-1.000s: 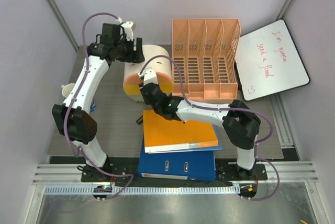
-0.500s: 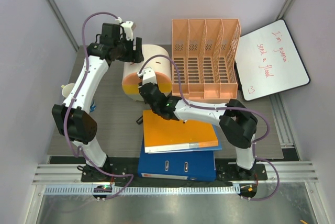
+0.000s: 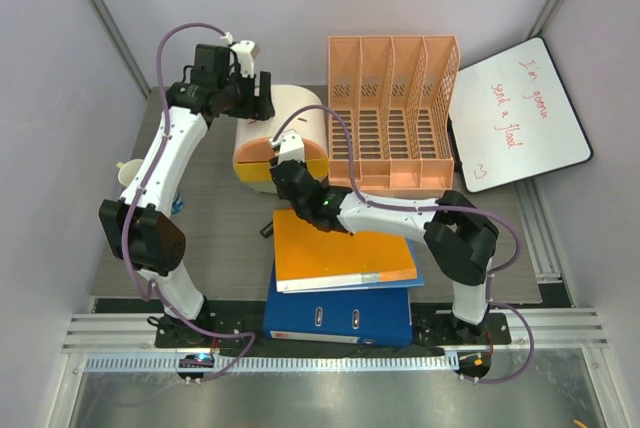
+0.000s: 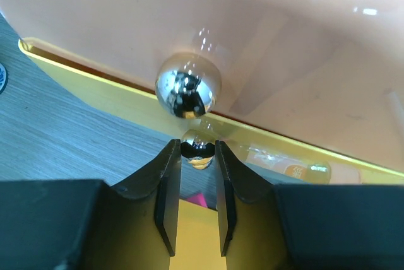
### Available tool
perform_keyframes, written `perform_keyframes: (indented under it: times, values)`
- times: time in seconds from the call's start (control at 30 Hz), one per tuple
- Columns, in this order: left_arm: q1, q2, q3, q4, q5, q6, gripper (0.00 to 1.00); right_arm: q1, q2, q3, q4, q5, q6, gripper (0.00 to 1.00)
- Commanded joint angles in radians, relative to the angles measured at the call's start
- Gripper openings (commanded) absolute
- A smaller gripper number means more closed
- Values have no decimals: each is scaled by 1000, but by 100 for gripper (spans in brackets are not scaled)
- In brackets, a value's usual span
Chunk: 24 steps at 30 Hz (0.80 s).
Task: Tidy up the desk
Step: Open the drawer in the storage box.
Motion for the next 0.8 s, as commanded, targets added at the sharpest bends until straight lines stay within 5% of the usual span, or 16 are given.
perform_keyframes:
  times: [0.0,0.53,0.7,0.77]
  values:
    - [-1,-30,-16,-28,-16,24,73,24,-81,-50,2,6,42,13]
    - [-1,-33,-12,-25,-14,22,73,140,-162,-179,-53,36,108,13]
    - [-1,-33,-7,-25,-13,18,73,145,-170,-190,-76,33,117,22]
    - [-1,-33,-5,-29,-14,19,73,146,-173,-191,-87,27,117,32]
